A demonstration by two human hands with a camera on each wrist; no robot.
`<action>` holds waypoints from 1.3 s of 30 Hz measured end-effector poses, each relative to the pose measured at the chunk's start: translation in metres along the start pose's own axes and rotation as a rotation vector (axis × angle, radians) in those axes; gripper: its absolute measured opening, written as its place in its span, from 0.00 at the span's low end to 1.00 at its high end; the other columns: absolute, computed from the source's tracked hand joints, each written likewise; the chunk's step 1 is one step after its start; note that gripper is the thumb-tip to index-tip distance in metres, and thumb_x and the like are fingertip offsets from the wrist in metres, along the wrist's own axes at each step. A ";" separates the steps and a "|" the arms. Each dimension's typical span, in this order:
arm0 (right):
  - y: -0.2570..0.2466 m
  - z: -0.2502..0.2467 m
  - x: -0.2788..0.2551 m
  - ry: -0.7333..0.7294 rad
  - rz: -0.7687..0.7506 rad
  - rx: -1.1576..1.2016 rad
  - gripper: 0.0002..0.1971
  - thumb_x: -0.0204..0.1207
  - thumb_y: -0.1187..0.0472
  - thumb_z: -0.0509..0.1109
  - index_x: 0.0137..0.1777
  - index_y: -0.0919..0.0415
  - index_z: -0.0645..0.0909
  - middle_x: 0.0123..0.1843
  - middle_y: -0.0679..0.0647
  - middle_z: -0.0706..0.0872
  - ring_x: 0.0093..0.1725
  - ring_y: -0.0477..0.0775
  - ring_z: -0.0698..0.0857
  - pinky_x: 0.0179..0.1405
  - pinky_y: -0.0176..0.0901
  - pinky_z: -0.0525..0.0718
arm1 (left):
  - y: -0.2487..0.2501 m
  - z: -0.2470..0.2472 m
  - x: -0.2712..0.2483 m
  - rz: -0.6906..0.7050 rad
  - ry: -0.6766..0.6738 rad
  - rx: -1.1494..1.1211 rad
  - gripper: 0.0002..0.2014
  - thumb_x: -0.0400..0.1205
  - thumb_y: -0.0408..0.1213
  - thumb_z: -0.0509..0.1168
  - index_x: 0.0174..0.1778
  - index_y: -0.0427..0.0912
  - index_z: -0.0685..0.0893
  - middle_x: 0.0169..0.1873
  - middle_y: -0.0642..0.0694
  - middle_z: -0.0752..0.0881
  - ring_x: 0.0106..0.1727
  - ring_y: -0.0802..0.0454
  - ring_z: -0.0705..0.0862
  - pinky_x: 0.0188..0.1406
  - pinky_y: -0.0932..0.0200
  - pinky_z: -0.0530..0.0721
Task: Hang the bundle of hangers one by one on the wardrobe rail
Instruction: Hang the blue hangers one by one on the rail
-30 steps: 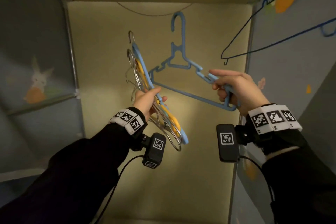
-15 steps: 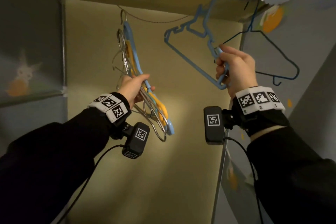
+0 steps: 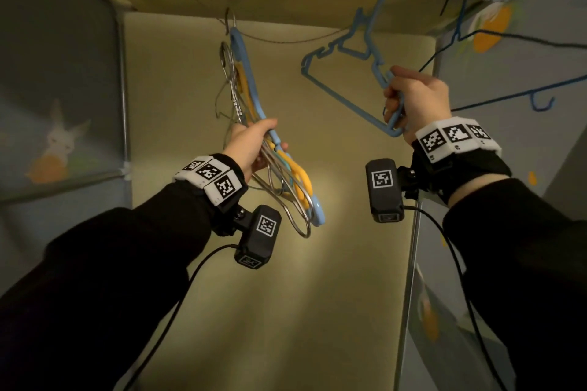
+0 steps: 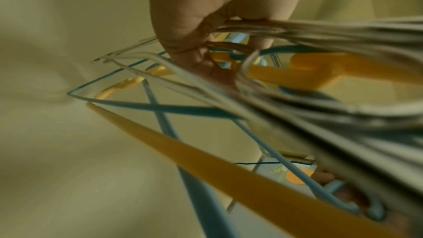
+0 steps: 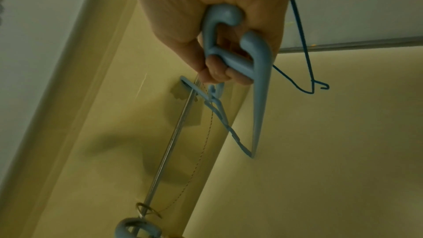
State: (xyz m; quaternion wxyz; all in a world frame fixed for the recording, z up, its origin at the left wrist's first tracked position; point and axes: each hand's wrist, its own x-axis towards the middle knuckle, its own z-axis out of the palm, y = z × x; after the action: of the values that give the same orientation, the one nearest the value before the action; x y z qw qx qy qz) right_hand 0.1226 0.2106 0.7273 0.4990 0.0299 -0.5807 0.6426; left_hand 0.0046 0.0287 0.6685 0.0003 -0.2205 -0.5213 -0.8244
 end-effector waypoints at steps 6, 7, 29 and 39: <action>-0.002 -0.002 0.008 -0.037 0.075 -0.137 0.14 0.76 0.67 0.63 0.60 0.62 0.80 0.30 0.53 0.81 0.17 0.43 0.73 0.18 0.31 0.70 | -0.005 -0.004 0.002 -0.002 0.010 -0.012 0.10 0.80 0.37 0.66 0.51 0.41 0.72 0.35 0.46 0.81 0.19 0.56 0.86 0.19 0.63 0.85; -0.002 -0.004 0.007 -0.036 0.079 -0.157 0.13 0.76 0.67 0.63 0.59 0.61 0.81 0.30 0.53 0.82 0.18 0.43 0.73 0.17 0.31 0.71 | -0.006 -0.005 0.003 -0.002 0.008 -0.007 0.09 0.80 0.37 0.66 0.49 0.41 0.72 0.35 0.47 0.81 0.19 0.56 0.86 0.19 0.63 0.85; 0.105 -0.038 -0.046 -0.072 0.517 0.186 0.23 0.79 0.41 0.48 0.42 0.56 0.79 0.34 0.50 0.77 0.32 0.49 0.75 0.35 0.39 0.68 | -0.067 -0.022 0.011 -0.037 0.032 0.057 0.26 0.79 0.40 0.67 0.71 0.33 0.70 0.39 0.45 0.83 0.23 0.55 0.88 0.23 0.63 0.85; 0.139 0.019 -0.090 -0.776 0.456 -0.509 0.16 0.75 0.47 0.67 0.55 0.57 0.85 0.40 0.47 0.87 0.38 0.45 0.85 0.41 0.36 0.85 | -0.101 -0.048 0.010 -0.043 0.171 0.202 0.33 0.67 0.52 0.73 0.63 0.37 0.76 0.47 0.39 0.85 0.40 0.46 0.89 0.38 0.53 0.89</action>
State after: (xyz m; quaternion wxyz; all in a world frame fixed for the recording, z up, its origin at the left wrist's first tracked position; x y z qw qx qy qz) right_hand 0.0633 0.1647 0.5780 0.0855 0.0162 -0.8528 0.5150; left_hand -0.0452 0.0364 0.5681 0.0492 -0.1372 -0.6043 -0.7833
